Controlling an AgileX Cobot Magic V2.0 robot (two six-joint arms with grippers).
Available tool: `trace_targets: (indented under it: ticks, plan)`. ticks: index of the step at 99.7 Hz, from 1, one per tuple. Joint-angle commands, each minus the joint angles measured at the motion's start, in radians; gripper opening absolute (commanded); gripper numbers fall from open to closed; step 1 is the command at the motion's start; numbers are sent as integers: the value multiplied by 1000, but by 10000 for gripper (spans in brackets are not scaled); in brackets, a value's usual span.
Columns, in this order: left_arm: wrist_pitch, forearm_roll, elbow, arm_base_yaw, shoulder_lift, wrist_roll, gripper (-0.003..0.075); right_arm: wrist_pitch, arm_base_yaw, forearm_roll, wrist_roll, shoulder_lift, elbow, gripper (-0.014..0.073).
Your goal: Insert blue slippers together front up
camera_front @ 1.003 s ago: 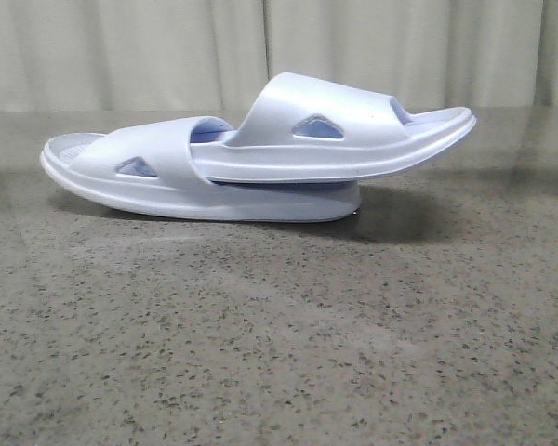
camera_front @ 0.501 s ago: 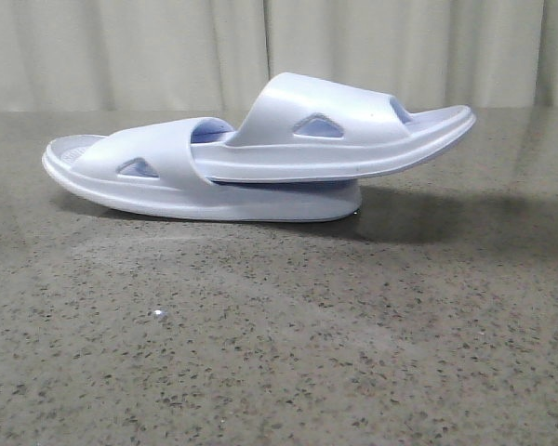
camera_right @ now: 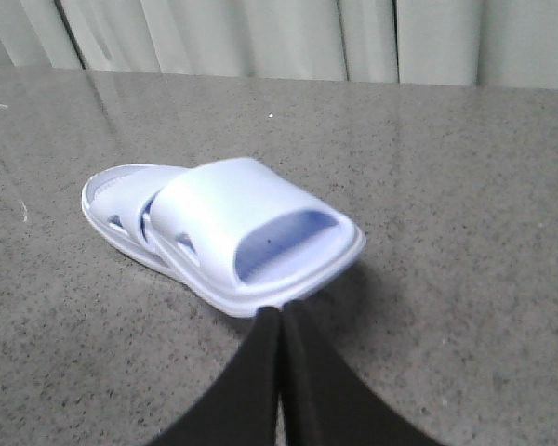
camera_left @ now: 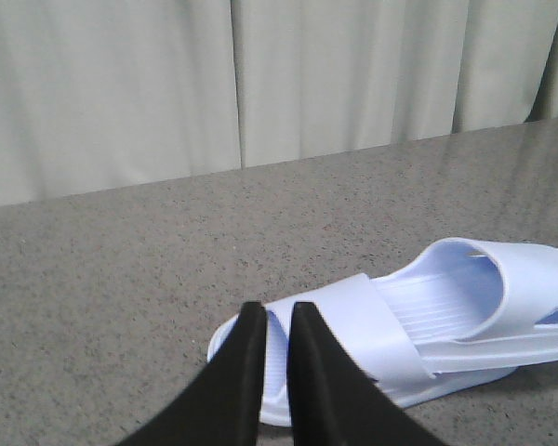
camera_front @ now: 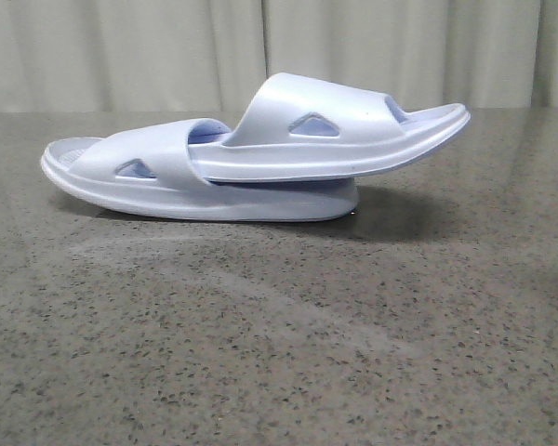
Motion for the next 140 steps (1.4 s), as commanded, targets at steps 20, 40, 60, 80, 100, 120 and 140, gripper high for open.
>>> trace_targets:
  ticks: [20, 40, 60, 80, 100, 120, 140]
  plan:
    - [2, -375, 136, -7, -87, 274, 15, -78, 1, 114, -9, -165, 130, -78]
    - [1, -377, 139, -7, -87, 272, 15, -78, 1, 114, -9, -165, 133, -79]
    - [1, -377, 139, -7, -87, 272, 15, -75, 1, 114, -9, -165, 133, -79]
    - [1, -377, 139, -7, -87, 272, 15, -74, 1, 114, -9, -165, 133, -79]
    - [1, -377, 139, -7, -87, 272, 15, -74, 1, 114, -9, -165, 133, -79]
    - [0, -377, 139, -6, -87, 272, 15, -74, 1, 114, -9, -165, 133, -79]
    - [-57, -365, 143, -6, -87, 231, 15, -74, 1, 114, -9, -165, 133, -79]
